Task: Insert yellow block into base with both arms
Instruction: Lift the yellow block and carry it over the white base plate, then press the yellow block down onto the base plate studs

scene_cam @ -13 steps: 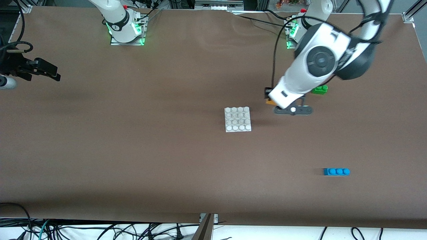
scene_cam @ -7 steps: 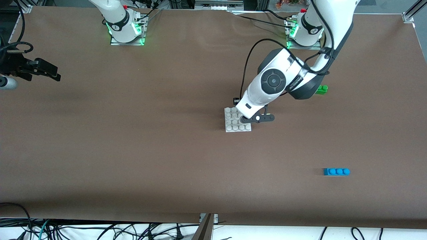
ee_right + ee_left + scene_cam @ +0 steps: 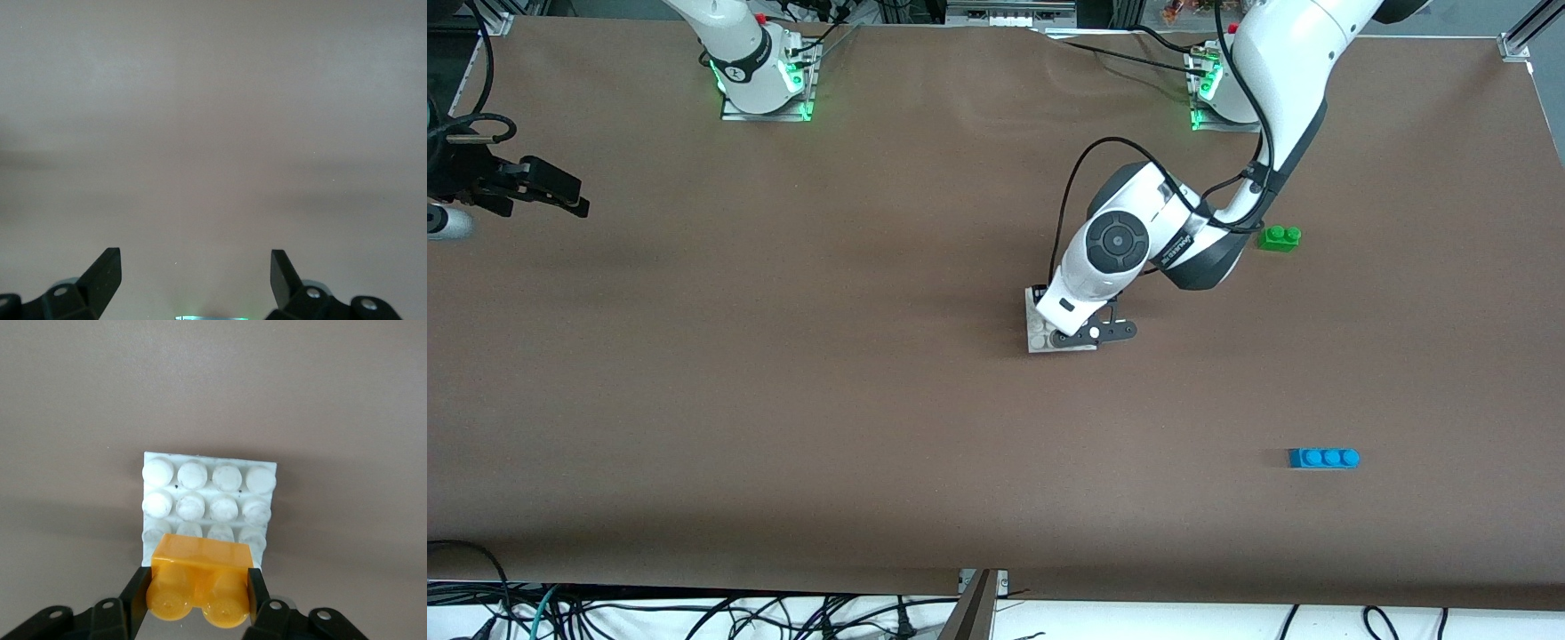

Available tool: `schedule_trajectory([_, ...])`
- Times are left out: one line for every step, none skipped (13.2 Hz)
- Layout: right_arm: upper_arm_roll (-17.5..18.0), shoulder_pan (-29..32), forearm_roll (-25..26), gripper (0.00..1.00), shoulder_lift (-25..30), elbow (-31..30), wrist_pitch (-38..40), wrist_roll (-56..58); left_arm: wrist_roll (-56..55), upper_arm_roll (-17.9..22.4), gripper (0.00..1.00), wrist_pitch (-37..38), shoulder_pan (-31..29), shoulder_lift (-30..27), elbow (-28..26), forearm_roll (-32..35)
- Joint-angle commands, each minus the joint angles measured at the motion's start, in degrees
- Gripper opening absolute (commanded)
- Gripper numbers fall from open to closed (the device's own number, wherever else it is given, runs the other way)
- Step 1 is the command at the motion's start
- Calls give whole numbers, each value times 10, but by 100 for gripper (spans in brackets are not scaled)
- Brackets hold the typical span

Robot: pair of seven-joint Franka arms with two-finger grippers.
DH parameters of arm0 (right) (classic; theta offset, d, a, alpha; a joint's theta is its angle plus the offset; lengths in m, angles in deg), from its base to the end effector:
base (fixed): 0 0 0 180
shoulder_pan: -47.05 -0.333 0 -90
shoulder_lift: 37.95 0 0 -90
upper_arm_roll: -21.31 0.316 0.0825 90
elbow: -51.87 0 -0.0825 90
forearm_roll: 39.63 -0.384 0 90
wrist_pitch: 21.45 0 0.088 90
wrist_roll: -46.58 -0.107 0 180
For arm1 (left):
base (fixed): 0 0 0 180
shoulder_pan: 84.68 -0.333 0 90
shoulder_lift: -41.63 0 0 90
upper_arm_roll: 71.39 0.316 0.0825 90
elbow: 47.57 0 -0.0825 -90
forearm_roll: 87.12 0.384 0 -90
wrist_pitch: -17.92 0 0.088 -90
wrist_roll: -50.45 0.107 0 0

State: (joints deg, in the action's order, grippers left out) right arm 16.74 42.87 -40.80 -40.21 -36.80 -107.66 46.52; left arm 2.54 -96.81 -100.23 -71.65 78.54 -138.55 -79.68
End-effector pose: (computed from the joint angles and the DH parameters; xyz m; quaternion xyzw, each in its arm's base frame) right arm 0.5591 -0.0006 0.6080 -0.9991 0.0037 0.0411 0.0088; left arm 0.5621 -0.3859 0.2782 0.9924 0.0805 -0.0911 0.0200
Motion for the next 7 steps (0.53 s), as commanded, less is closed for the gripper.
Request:
schedule_trajectory([3,5,6,99,1,3,6,3,-17,12,37,0,15,18,18,41])
schedule_trajectory([2,5,6,99,1,3,6,3,-18,13,37,0,15,25,18,42])
schedule_trajectory([2,5,6,99,1,3,6,3,-20,13,37,0,15,26,18,41])
schedule_trajectory([2,5,6,99,1,3,6,3,-24,12,37,0,15,26,18,36])
schedule_trajectory([2,5,6,99,1,3,6,3,-24,12,37,-6,15,28,18,36])
schedule_trajectory([2,5,6,99,1,3,6,3,-24,12,37,-16,17,33,14,39])
schedule_trajectory([2,5,6,99,1,3,6,3,-24,13,37,-23,20,39,13,40])
